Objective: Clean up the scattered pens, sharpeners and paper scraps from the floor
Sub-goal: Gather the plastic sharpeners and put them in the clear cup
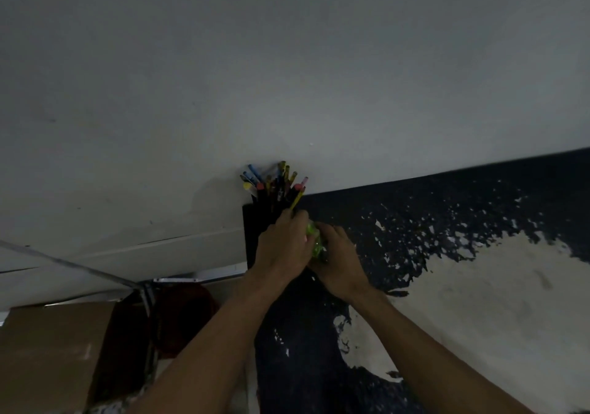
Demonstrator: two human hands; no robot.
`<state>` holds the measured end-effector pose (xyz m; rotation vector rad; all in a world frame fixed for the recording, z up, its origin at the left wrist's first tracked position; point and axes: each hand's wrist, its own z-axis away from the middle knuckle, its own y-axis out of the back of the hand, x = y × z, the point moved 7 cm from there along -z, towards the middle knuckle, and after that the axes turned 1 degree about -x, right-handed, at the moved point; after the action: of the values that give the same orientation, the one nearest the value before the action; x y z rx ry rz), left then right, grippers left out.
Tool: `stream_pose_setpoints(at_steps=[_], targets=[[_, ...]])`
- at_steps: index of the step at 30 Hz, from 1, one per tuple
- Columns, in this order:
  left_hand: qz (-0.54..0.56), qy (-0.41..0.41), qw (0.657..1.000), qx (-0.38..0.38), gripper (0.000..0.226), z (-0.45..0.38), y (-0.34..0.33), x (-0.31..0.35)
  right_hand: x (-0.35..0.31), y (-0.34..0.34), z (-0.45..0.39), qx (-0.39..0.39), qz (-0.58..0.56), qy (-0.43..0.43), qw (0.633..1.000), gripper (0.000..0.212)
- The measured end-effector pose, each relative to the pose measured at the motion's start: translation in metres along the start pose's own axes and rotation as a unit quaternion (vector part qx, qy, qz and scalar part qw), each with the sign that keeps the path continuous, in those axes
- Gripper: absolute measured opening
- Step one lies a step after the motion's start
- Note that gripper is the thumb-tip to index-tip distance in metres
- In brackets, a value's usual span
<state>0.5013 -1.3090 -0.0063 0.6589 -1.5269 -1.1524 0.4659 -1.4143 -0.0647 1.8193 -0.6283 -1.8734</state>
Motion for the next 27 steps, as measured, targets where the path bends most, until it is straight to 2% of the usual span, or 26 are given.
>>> stream_pose_setpoints(at_steps=[4, 8, 12, 21, 27], targets=[[0.125, -0.034, 0.984, 0.122, 0.025, -0.002, 0.010, 0.008, 0.001, -0.002, 0.000, 0.002, -0.002, 0.012, 1.000, 0.048], [0.197, -0.081, 0.969, 0.129, 0.030, -0.008, -0.010, 0.010, 0.008, -0.005, -0.002, 0.007, -0.010, 0.001, 1.000, 0.042], [0.171, -0.085, 0.971, 0.146, 0.029, -0.010, -0.023, 0.005, 0.017, -0.011, -0.002, -0.006, -0.040, -0.011, 0.999, 0.050], [0.088, -0.047, 0.984, 0.149, 0.041, -0.004, -0.030, -0.004, 0.022, -0.010, 0.001, -0.009, -0.086, -0.028, 0.996, 0.062], [0.049, -0.022, 0.994, 0.093, 0.059, 0.001, -0.035, -0.014, 0.018, -0.005, 0.003, 0.009, -0.081, -0.013, 0.997, 0.062]])
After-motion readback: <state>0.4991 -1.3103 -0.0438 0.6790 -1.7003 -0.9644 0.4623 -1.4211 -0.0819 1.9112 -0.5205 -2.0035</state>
